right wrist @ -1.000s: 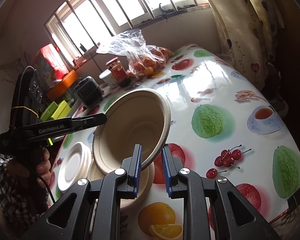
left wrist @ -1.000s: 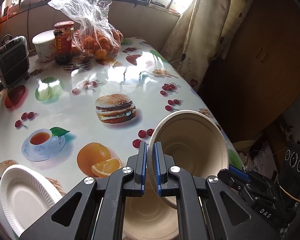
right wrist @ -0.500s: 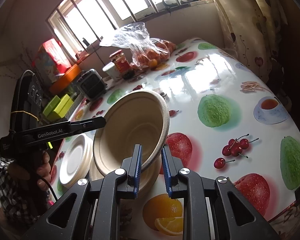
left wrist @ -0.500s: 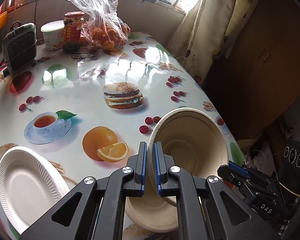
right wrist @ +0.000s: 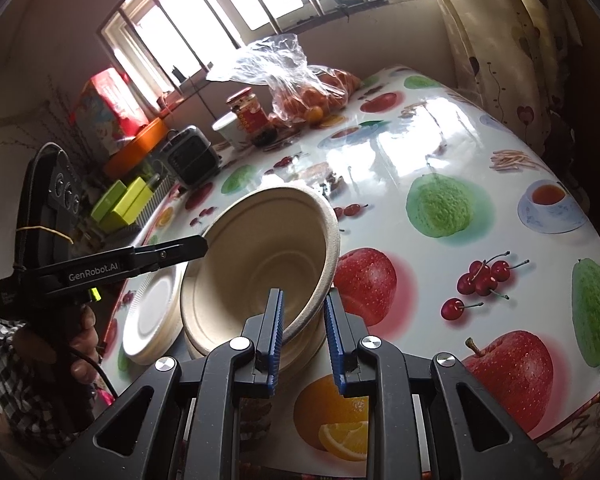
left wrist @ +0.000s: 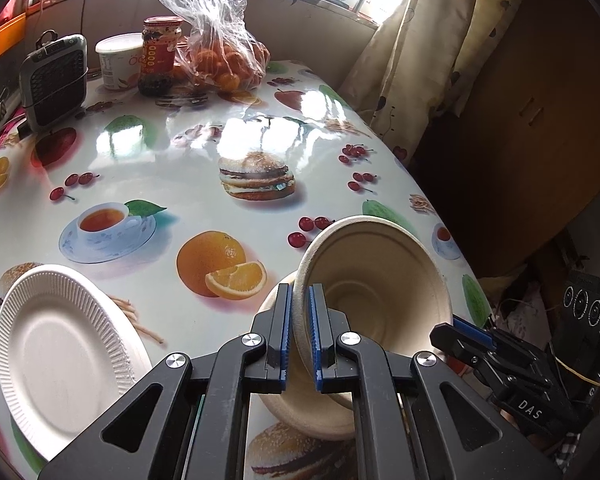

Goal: Organize plates and bowls
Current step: 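Lower the bowl into the nested bowls and open the right gripper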

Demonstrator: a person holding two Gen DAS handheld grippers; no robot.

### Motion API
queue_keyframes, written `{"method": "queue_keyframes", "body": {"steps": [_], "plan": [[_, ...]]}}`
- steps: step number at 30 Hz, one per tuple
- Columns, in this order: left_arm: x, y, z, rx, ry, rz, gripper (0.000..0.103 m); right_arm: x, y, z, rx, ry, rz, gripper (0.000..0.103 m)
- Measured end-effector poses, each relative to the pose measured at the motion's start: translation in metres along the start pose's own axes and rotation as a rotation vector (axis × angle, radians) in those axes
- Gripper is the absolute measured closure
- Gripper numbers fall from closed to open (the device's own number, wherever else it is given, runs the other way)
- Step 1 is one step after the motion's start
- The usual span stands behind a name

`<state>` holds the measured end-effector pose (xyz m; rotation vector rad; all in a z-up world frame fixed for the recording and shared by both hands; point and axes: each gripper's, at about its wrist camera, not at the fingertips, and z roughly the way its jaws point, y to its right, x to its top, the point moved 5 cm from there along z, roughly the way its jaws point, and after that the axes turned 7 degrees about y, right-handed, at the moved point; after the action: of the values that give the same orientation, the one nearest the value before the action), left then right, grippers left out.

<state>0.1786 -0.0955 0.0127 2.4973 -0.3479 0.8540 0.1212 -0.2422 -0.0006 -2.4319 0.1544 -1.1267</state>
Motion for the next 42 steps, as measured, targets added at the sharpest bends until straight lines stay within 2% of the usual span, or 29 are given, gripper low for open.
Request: {"method": "queue_keyframes", "body": {"steps": [25, 42], "plan": [[-0.026, -0.018, -0.01, 0.025, -0.015, -0.042, 0.095, -0.019, -0.013, 0.009, -0.005, -0.043, -0.04, 0.082], [-0.032, -0.019, -0.007, 0.039, -0.023, -0.031, 0.095, -0.024, -0.014, 0.012, -0.033, -0.046, -0.062, 0.082]]}}
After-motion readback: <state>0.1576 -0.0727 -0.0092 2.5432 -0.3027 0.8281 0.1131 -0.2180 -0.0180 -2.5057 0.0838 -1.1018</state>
